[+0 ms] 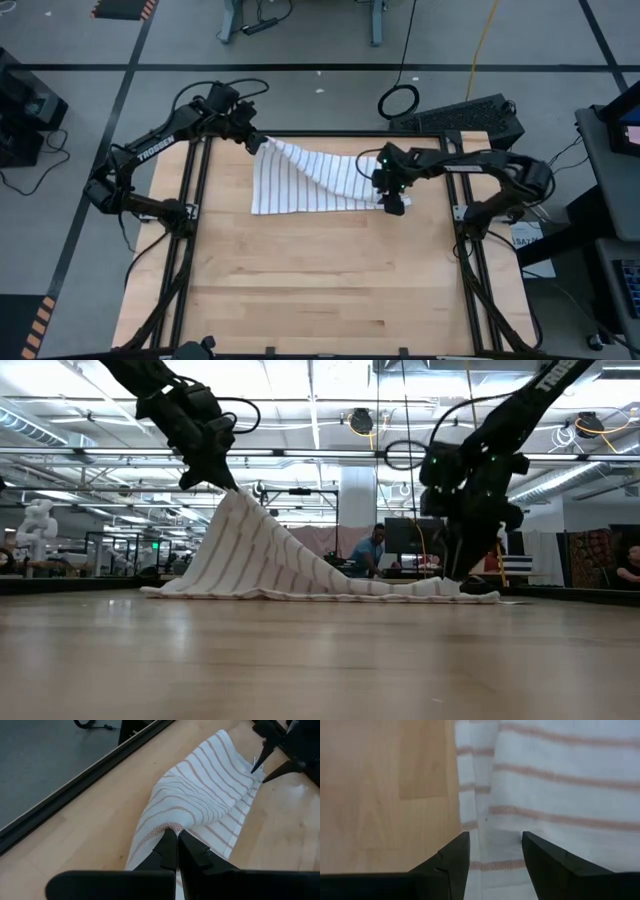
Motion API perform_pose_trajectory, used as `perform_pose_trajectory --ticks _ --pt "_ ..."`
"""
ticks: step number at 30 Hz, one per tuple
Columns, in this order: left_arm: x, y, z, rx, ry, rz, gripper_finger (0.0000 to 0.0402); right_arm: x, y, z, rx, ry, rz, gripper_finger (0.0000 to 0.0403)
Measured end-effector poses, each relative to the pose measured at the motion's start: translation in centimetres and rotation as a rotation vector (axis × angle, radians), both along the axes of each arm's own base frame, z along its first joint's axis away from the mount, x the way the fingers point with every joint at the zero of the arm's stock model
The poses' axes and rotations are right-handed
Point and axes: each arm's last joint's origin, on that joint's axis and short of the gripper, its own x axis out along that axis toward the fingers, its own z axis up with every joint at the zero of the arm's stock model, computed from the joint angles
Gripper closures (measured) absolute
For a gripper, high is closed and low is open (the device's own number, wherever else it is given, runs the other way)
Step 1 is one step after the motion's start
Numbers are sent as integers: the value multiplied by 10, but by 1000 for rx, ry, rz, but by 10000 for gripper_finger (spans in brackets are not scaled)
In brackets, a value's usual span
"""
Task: Roll towel
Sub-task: Roll the white towel
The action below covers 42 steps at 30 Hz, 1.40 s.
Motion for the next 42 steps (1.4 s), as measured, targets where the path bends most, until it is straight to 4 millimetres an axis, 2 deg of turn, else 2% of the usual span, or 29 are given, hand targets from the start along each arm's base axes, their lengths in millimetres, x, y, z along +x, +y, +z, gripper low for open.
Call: perform_pose_trajectory --ticks 4,12,20,25,32,37,42 --pt "0 0 0 0 0 -1 399 1 -1 -7 23 25 -23 232" --pt "0 0 0 -1 1 0 399 5 -2 -4 -36 3 -42 228" --pt "0 0 0 1 3 3 399 12 1 -11 -70 9 26 214" --pt "0 0 0 1 4 4 399 13 0 -17 -66 36 -1 263" --pt "0 0 0 1 4 4 399 13 0 -15 -67 28 -18 385" --pt "0 0 0 0 3 3 399 12 -1 -6 -73 32 -25 392" --pt "-3 -4 7 26 -21 -1 399 10 -8 31 -114 56 -45 399"
